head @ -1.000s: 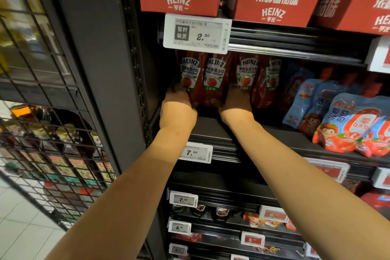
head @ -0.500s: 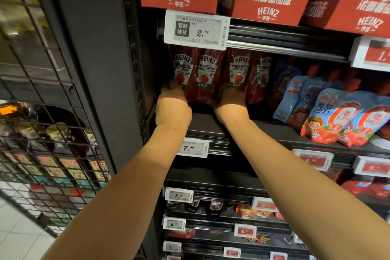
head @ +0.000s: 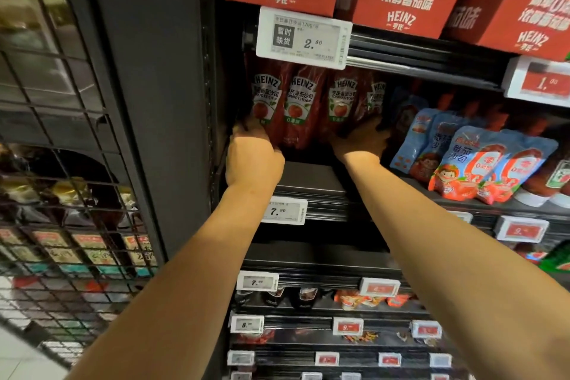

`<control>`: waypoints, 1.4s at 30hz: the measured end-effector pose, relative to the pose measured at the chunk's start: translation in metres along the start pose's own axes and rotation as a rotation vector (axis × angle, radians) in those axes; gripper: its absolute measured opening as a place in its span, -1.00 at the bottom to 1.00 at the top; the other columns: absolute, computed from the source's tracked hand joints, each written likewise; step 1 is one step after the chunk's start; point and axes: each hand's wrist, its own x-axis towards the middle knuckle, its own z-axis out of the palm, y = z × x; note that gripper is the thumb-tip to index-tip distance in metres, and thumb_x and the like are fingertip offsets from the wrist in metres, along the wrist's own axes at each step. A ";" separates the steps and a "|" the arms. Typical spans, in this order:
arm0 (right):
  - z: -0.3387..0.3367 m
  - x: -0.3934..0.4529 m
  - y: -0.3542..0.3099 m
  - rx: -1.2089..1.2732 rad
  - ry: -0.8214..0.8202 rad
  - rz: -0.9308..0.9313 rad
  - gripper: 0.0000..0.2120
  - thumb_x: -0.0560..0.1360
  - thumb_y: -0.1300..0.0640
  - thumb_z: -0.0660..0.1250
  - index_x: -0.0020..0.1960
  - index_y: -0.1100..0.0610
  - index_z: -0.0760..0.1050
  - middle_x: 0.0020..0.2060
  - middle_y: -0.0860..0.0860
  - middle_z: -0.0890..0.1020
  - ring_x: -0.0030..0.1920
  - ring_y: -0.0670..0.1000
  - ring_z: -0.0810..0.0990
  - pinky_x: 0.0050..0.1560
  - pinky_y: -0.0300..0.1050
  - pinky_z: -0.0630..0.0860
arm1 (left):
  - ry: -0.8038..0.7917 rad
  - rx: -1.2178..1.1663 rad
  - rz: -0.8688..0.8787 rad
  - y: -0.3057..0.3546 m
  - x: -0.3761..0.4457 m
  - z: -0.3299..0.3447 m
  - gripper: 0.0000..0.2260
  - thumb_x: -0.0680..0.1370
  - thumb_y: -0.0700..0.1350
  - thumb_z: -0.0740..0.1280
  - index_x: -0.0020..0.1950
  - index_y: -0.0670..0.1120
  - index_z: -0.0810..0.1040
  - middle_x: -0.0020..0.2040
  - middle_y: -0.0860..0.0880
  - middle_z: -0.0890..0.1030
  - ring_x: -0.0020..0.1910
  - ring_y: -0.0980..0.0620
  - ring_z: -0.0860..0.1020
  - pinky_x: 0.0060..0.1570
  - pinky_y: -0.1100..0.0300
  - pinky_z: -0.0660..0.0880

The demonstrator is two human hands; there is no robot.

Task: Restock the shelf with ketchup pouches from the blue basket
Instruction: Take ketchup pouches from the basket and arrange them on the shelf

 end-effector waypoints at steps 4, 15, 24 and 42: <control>0.006 0.001 -0.001 -0.002 0.021 -0.002 0.20 0.34 -0.30 0.52 0.62 0.17 -0.14 0.53 0.30 0.07 0.50 0.37 0.17 0.46 0.19 0.25 | -0.007 0.005 0.004 0.001 -0.001 -0.001 -0.37 0.54 -0.12 0.39 0.53 -0.20 0.20 0.40 -0.26 0.35 0.21 -0.30 0.52 0.02 -0.08 0.54; -0.017 -0.014 0.022 -0.045 0.038 -0.103 -0.19 0.48 -0.08 0.41 0.55 0.23 0.14 0.46 0.24 0.35 0.42 0.27 0.38 0.42 -0.03 0.36 | -0.039 -0.055 0.080 -0.011 -0.017 -0.011 -0.77 0.56 -0.02 0.37 -0.05 -0.15 0.43 0.05 -0.09 0.39 -0.29 -0.02 0.39 -0.22 0.11 0.38; -0.054 -0.046 0.062 -0.013 -0.031 -0.281 -0.68 0.48 -0.03 0.43 -0.11 0.19 0.41 -0.23 0.04 0.50 -0.12 0.12 0.49 -0.22 -0.10 0.34 | -0.149 -0.164 0.211 -0.024 -0.044 -0.031 -0.78 0.55 -0.12 0.39 0.19 -0.05 0.60 0.16 -0.01 0.59 0.13 0.05 0.54 0.09 0.31 0.36; -0.063 -0.180 0.423 -0.007 -0.704 -0.259 -0.89 0.45 0.30 0.38 -0.11 0.14 0.48 -0.18 0.06 0.62 -0.15 0.08 0.59 -0.04 -0.17 0.49 | -0.226 -0.048 -0.282 -0.129 -0.306 0.025 -0.86 0.55 -0.20 0.34 -0.06 0.05 0.60 -0.21 0.02 0.62 -0.25 0.06 0.55 -0.07 0.16 0.55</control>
